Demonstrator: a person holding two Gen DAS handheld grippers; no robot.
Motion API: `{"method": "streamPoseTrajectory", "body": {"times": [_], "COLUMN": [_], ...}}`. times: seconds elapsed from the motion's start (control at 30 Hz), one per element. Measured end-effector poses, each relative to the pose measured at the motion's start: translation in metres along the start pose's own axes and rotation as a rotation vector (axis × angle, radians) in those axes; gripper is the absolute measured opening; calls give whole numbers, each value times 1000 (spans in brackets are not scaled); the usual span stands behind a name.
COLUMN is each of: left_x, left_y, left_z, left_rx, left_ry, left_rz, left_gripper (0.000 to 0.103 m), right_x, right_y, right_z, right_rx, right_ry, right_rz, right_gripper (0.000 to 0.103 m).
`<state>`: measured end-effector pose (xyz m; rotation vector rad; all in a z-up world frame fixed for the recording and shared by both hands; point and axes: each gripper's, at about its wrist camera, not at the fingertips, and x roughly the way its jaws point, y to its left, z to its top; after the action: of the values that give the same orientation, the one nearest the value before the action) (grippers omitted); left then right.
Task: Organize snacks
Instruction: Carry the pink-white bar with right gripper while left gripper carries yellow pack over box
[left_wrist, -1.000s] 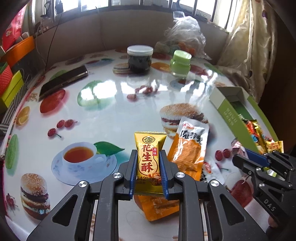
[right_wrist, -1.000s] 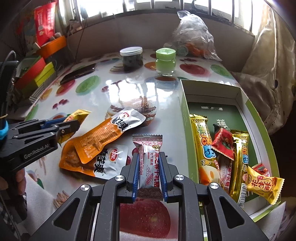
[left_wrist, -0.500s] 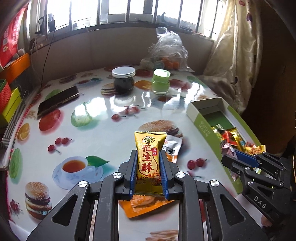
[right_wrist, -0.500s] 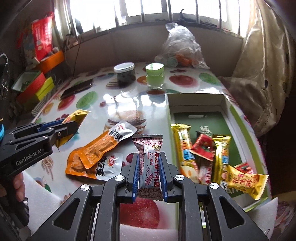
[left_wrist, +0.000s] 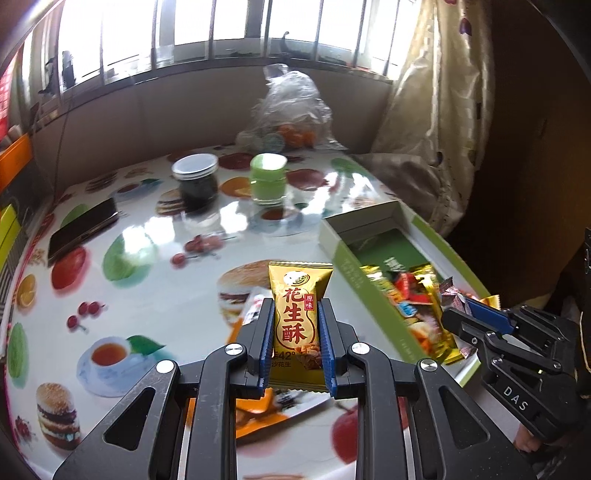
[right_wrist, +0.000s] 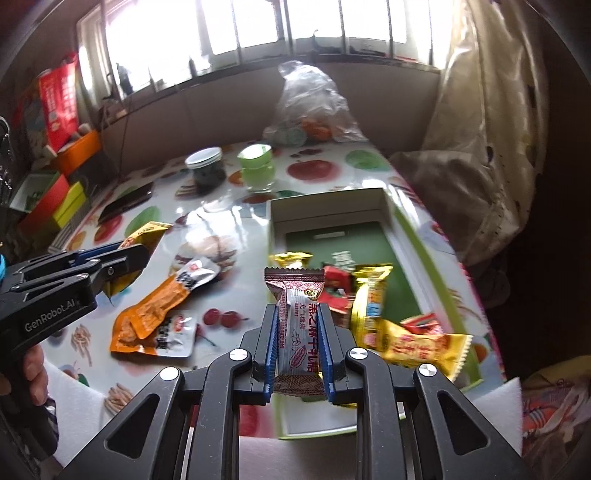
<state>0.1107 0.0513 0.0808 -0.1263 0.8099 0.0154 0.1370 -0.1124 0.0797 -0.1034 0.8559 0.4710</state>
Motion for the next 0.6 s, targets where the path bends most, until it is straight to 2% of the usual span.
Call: {"method": "streamPoseTrajectory", "body": {"times": [0.6], "left_x": [27], "left_y": [-47], "left_z": [15], "left_rx": [55], "left_ry": [35], "left_rz": [-68], "left_gripper": [23], "right_x": [-7], "right_y": [-49], "right_z": [-6], "right_rx": [83], "right_ry": [-4], "right_rz": [-56], "right_gripper": [19]}}
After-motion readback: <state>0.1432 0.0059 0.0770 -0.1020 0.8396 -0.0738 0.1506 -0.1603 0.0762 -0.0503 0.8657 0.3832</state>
